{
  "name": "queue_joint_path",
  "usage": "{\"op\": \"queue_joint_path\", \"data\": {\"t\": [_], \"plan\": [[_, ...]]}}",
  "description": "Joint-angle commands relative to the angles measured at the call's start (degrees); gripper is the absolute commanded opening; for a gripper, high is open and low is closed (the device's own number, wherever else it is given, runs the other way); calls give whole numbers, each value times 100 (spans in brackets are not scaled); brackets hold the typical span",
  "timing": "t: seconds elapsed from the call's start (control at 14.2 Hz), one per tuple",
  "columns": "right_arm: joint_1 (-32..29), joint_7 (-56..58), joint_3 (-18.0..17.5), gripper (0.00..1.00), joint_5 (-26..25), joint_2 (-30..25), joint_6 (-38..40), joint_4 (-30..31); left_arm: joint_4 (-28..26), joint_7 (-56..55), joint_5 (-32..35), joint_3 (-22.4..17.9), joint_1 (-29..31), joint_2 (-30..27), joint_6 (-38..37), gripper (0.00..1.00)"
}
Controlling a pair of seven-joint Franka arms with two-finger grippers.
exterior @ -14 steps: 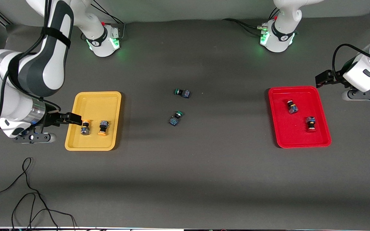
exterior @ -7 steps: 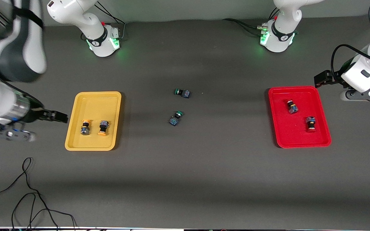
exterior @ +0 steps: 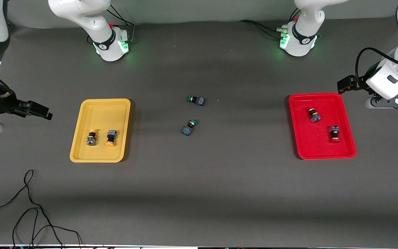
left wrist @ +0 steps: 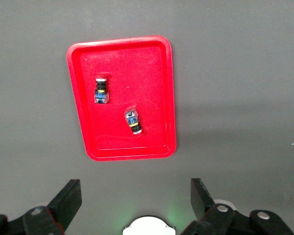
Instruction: Place red and yellow buttons in trays
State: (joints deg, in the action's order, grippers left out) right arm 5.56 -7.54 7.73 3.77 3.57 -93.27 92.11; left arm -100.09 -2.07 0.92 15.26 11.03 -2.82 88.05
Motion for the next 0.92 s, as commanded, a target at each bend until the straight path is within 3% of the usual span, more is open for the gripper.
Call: {"op": "queue_joint_path", "data": {"t": [0.0,0.85], "plan": [[-424,138,-334,100,-140,-348,-147,439,7,5,-57,-15,-48,-43,-87,99],[-381,464,-281,100,-456,-401,-69,449,16,-4,-57,-15,-48,-8,-104,99]]}}
